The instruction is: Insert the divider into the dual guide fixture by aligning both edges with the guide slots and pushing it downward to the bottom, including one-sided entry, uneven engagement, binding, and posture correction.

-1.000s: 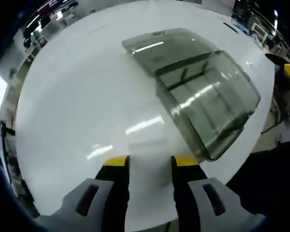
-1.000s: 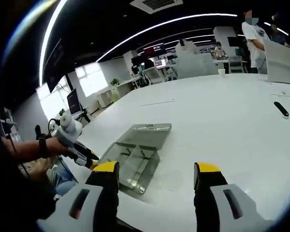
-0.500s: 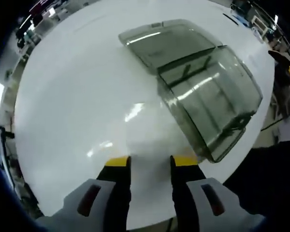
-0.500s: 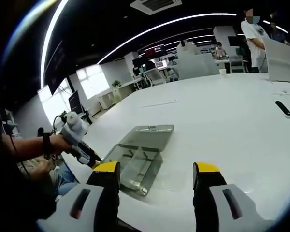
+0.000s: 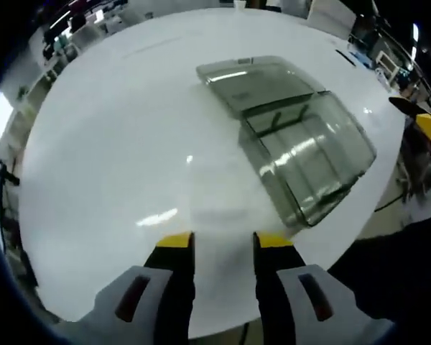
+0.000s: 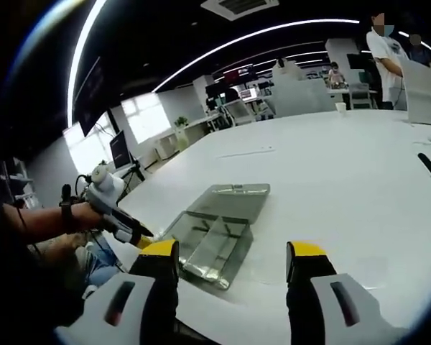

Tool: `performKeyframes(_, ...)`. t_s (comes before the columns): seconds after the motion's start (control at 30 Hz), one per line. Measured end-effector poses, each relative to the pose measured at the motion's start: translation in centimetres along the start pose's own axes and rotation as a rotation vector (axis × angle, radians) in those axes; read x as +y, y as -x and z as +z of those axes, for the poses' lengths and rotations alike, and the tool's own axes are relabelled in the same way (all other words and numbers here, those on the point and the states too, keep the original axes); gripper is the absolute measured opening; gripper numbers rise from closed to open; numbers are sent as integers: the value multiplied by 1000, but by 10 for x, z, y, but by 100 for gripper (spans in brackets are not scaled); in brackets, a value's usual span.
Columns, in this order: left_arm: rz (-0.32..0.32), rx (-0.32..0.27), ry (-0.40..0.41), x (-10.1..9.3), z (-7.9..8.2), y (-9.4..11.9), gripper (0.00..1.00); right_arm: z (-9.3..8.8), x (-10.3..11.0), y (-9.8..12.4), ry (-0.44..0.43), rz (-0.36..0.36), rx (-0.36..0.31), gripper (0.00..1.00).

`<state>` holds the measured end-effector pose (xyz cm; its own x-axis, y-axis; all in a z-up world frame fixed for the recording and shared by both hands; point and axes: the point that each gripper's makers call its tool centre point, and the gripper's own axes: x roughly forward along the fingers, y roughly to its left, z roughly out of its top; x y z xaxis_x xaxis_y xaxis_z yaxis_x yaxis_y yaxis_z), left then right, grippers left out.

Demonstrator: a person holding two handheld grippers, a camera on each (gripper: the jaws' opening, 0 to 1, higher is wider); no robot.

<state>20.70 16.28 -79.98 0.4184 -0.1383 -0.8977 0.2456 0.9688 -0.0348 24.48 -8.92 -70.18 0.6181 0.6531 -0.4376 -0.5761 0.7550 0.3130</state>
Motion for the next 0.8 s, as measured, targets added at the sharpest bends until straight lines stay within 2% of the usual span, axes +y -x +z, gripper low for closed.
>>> performKeyframes(0.23,-25,-96,82,-6,0,15,29,2,13,2,13,41,-12,56)
performKeyframes(0.33,-8,-144,51,-8,3,22,29,1,16,2,7,48,-10,54)
performKeyframes(0.43,-18,-174,58,-12,5,28,29,4,26,0,-20,80,-28,50)
performKeyframes(0.63,-57,-239,118,-19,11,43,29,9,46,-5,24,136,-15,48)
performKeyframes(0.8,-111,-298,218,-28,17,54,29,12,56,-7,48,170,-17,47)
